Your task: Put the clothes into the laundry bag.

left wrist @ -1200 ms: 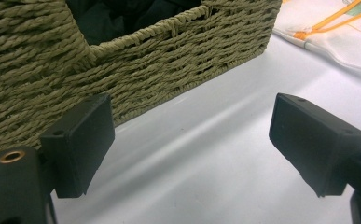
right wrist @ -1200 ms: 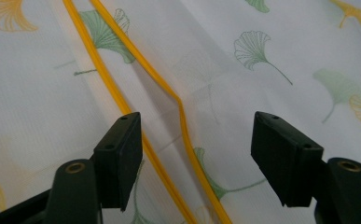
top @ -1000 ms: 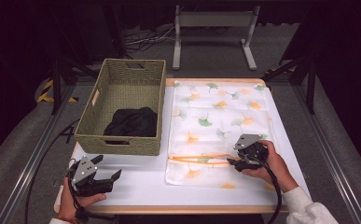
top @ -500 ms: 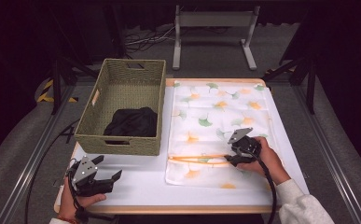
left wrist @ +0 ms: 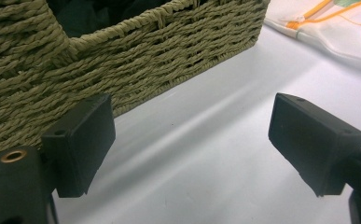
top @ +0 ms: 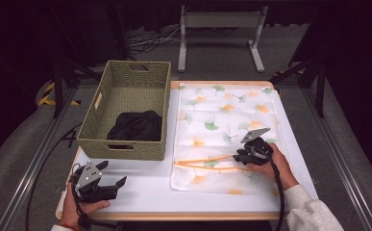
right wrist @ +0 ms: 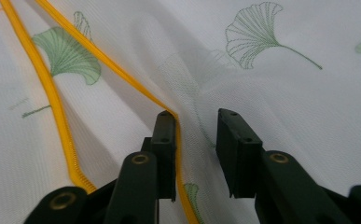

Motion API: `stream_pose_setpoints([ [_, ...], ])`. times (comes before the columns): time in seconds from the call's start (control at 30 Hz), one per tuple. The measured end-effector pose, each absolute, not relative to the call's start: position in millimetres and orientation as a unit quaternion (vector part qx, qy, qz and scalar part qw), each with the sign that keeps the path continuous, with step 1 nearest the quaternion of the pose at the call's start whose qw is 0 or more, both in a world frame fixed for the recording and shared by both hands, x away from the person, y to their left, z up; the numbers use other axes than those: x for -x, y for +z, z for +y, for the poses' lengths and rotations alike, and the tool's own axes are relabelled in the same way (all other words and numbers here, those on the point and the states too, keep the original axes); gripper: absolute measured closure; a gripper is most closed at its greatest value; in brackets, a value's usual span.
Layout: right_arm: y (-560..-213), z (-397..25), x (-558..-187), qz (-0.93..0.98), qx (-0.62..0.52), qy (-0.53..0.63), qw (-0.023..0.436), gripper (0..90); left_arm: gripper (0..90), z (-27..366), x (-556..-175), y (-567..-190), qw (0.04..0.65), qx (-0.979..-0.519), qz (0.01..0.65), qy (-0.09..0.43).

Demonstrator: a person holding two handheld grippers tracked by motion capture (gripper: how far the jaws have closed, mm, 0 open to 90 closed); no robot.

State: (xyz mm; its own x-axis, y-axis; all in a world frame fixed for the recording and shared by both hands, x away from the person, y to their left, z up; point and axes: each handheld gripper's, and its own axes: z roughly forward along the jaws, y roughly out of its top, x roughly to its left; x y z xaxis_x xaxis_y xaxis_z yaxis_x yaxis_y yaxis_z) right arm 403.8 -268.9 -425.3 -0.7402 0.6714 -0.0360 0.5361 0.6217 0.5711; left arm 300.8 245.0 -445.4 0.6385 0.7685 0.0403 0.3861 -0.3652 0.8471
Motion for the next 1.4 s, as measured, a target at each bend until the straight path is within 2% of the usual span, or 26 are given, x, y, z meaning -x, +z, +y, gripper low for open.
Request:
stream_pose_setpoints([
  [0.03,-425,-269,-404,0.892,-0.338,0.273,0.124,72.7,15.3,245,-301,-445,0.431,-0.796,0.363,0.222],
  [0.2,-426,-268,-403,0.888,-0.339,0.277,0.141,83.7,15.5,245,-301,-445,0.433,-0.795,0.362,0.222],
  [0.33,-426,-267,-401,0.887,-0.338,0.276,0.151,87.1,15.7,245,-301,-445,0.434,-0.795,0.362,0.222],
  [0.7,-402,-266,-387,0.868,-0.318,0.322,0.203,87.8,16.3,249,-299,-440,0.443,-0.784,0.369,0.231],
  [1.07,-386,-268,-383,0.859,-0.309,0.344,0.219,87.9,12.7,260,-310,-398,0.454,-0.785,0.334,0.255],
  [1.23,-386,-267,-383,0.861,-0.306,0.342,0.22,87.9,11.8,264,-330,-367,0.452,-0.785,0.322,0.275],
  [1.4,-384,-267,-383,0.859,-0.306,0.346,0.221,87.9,12.0,262,-344,-352,0.449,-0.782,0.32,0.291],
])
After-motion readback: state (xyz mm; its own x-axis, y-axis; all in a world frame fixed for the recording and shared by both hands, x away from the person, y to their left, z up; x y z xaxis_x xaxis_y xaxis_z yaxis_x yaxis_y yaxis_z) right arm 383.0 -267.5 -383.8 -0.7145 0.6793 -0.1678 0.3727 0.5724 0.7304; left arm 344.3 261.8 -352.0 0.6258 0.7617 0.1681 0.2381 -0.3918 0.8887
